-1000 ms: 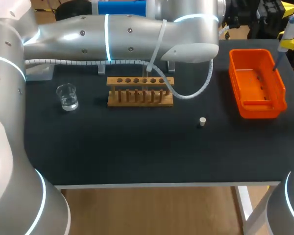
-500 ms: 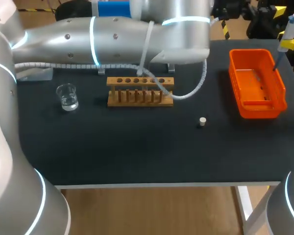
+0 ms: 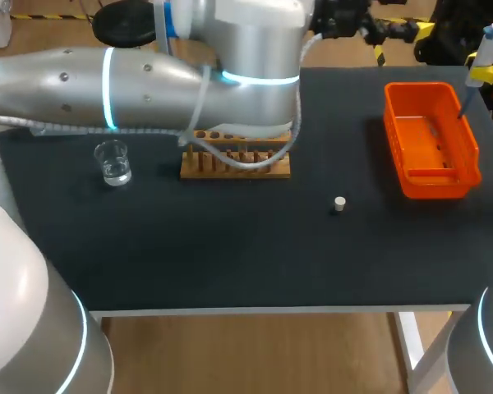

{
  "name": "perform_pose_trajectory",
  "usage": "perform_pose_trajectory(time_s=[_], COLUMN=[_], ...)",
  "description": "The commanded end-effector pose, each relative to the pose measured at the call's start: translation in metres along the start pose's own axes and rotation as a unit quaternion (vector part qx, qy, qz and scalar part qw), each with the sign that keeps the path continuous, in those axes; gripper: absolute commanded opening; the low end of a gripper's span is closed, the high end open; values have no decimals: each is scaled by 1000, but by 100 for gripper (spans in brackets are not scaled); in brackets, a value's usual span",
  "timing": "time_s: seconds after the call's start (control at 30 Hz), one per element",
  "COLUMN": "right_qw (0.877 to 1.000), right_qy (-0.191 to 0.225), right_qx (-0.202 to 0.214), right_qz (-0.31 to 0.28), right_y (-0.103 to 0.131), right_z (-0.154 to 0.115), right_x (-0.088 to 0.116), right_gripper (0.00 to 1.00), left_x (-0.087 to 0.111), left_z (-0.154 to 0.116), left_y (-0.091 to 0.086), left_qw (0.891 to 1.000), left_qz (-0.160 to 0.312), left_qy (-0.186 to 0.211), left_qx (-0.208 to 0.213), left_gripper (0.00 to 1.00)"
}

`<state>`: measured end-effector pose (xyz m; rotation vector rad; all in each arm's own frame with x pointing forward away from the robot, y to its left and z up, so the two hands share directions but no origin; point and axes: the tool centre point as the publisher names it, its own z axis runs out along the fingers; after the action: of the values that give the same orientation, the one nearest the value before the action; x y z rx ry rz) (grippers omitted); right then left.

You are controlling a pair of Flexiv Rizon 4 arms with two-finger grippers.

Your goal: Invert the test tube, pick up the pipette, mount the tip to pipette, aspirate from beaker and dispense into the tube, eject the tip, return the pipette, and cap with the stopper.

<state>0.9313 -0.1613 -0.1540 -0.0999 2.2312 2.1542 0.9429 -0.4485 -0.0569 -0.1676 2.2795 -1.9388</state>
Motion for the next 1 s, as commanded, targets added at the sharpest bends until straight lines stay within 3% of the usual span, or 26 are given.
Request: perform_pose_trajectory(time_s=[0.03, 0.63, 1.0], right_qw=[1000, 1000, 1000], right_qy=[-1, -1, -1], right_qx=[2, 2, 2], right_qz=[0, 0, 0], right_y=[2, 2, 2], right_z=[0, 0, 0], right_x=[1, 1, 1], right_gripper=[0, 0, 0], left_x=[1, 14, 13], left_z=[-45, -122, -176], left_y=[6, 57, 85], left_qw=[997, 998, 999], left_qz=[11, 11, 2], left_qy=[71, 60, 29], left_qx=[-5, 23, 43], left_gripper=[100, 100, 100])
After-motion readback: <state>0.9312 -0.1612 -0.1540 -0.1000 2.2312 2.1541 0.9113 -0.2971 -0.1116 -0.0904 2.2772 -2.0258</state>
